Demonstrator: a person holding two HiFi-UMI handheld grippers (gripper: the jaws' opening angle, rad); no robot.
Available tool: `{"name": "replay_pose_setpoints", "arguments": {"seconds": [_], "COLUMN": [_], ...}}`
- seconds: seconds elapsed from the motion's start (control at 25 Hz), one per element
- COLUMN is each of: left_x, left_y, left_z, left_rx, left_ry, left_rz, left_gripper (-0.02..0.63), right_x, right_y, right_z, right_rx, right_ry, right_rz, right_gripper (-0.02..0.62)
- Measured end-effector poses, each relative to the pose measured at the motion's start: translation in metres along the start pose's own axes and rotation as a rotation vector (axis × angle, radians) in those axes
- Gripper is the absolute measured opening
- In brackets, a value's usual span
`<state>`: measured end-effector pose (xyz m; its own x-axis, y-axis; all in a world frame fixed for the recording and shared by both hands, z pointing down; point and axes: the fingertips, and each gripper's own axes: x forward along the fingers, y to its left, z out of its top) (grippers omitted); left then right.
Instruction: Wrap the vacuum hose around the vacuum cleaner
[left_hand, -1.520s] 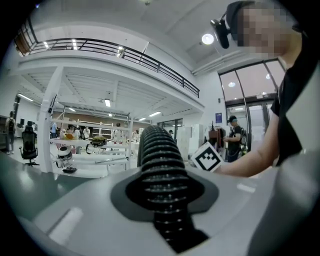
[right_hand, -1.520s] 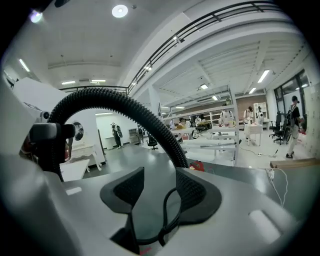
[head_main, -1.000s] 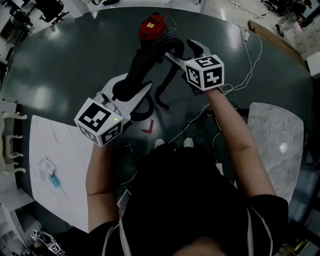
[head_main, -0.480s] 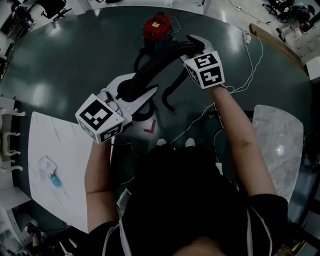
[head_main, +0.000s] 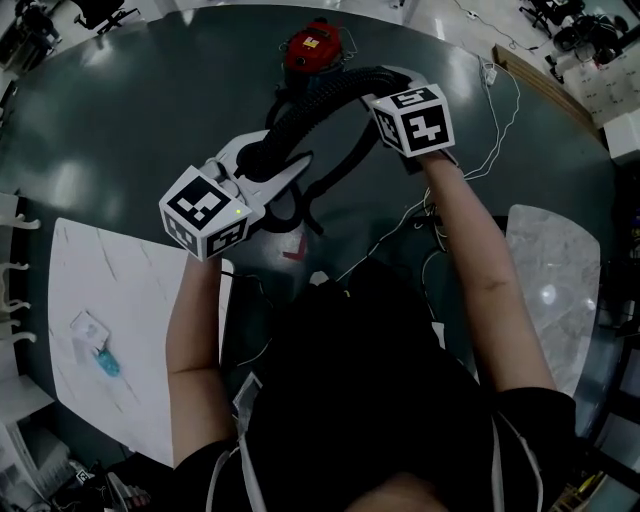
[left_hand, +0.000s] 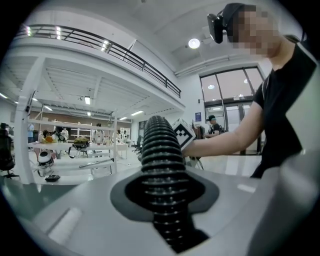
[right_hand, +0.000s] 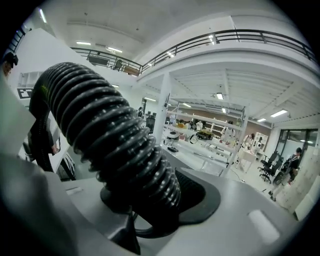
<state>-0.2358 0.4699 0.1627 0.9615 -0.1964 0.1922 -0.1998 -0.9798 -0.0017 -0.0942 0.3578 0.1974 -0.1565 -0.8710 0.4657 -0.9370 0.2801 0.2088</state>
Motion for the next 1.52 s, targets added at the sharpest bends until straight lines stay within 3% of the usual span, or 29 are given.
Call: {"name": "replay_pose_setpoints", "arguments": {"seconds": [0.2,0.52,0.76,1.28,1.52], "left_x": [0.006,0.018,0.045,0.112,0.126], "left_y": [0.01,0.039,0.062,0.107,0.116], "left_z": [-0.007,-0.023,-0.027,-0.022,-0.025], "left_rx": [0.041,0.016,0.024,-0.038,-0.085], "left_ry": [0.013,0.008,0.005,-0.025,-0.056], "left_rz": [0.016,0.086,0.127,0.195,0.234], "left_gripper": [0.126,0.14,0.223,0.313,0.321], "right_x": [0.002,0.038,0.066,0.11,0.128], "right_y": [-0.007,-0.018,-0.042,-0.112,-0.14], "right_z": [-0.005,0.004,0.008,-0.016,-0.021], "right_rx": [-0.033,-0.071,-0.075,0.032,0.041], "right_ry": [0.06,0.109,0.124,0.198,0.211], "right_rz": [-0.02,-0.024,-0.022,-0.016,0.005], "right_gripper": [0.183,0.179,0.179,0.178,0.178]}}
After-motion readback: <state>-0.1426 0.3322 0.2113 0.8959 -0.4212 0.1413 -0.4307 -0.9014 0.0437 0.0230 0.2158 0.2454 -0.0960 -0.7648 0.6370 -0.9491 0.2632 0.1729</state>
